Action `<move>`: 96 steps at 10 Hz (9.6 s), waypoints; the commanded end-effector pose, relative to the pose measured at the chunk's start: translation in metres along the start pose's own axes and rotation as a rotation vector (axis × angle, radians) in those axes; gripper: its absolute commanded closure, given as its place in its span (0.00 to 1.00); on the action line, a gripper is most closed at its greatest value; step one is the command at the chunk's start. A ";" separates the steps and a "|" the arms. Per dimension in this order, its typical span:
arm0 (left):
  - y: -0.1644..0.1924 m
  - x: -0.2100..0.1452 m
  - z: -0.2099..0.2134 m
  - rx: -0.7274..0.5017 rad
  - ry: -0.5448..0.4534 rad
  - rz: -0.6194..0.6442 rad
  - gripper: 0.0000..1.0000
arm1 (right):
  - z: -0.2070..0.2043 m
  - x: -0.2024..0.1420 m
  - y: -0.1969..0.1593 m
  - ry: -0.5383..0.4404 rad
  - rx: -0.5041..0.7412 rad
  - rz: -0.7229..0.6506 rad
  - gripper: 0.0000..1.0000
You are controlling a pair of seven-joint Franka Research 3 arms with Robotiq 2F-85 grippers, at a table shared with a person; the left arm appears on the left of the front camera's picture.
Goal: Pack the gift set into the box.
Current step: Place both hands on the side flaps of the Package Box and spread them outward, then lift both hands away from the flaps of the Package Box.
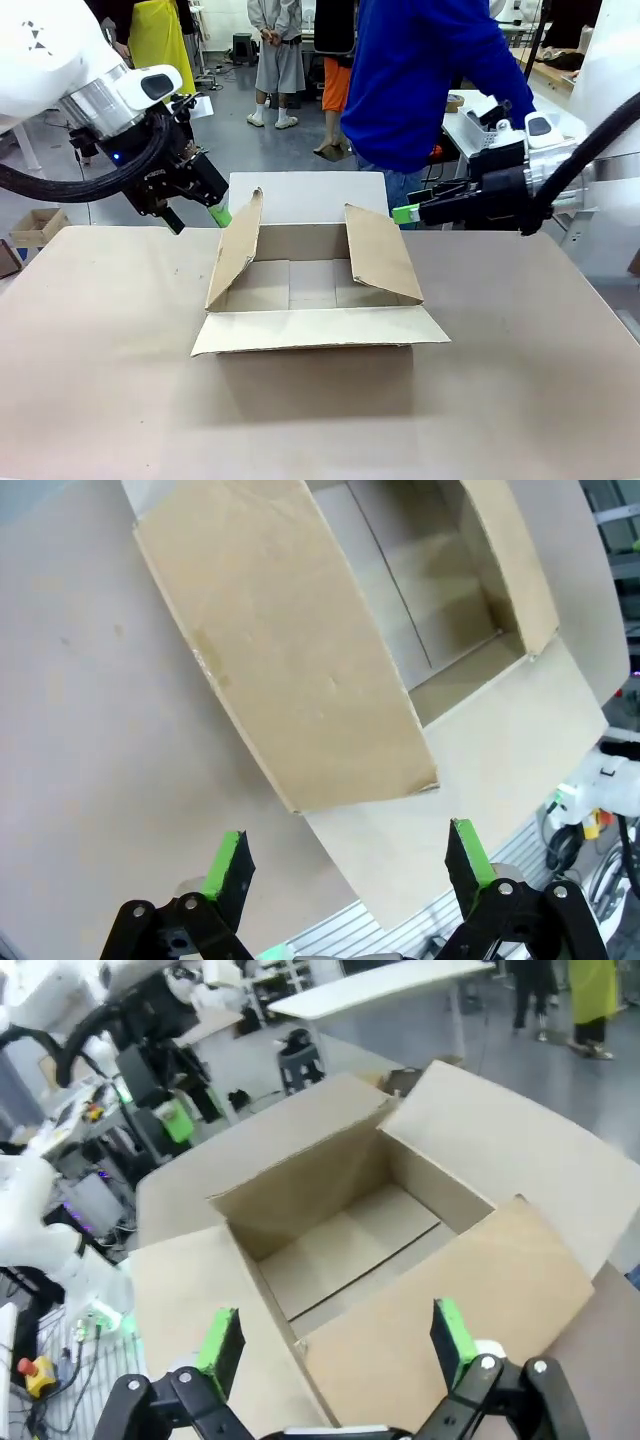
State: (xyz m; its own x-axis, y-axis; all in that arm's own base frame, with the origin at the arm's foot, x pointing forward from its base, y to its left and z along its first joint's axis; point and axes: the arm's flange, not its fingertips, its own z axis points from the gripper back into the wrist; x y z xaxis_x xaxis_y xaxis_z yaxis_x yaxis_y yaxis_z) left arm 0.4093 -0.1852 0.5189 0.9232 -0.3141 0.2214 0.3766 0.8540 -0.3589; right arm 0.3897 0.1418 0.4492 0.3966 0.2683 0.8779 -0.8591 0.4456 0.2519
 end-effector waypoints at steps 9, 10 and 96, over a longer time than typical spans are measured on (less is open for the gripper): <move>-0.075 0.095 -0.044 0.243 0.097 0.148 0.00 | 0.009 0.000 -0.003 -0.012 0.056 0.000 0.00; -0.073 0.099 -0.059 0.306 0.082 0.235 0.00 | 0.009 0.000 -0.003 -0.012 0.056 0.000 0.00; 0.161 -0.008 -0.063 -0.224 -0.092 0.323 0.00 | -0.005 0.010 -0.104 0.602 -0.742 -0.894 0.00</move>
State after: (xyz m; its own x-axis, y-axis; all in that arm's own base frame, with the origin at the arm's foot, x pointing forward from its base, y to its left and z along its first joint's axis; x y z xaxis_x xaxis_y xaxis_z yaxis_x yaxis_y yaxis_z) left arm 0.4690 -0.0720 0.3992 0.9887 0.0064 0.1495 0.0885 0.7805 -0.6189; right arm 0.4844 0.1029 0.4259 0.9803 -0.1124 0.1622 0.0798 0.9775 0.1951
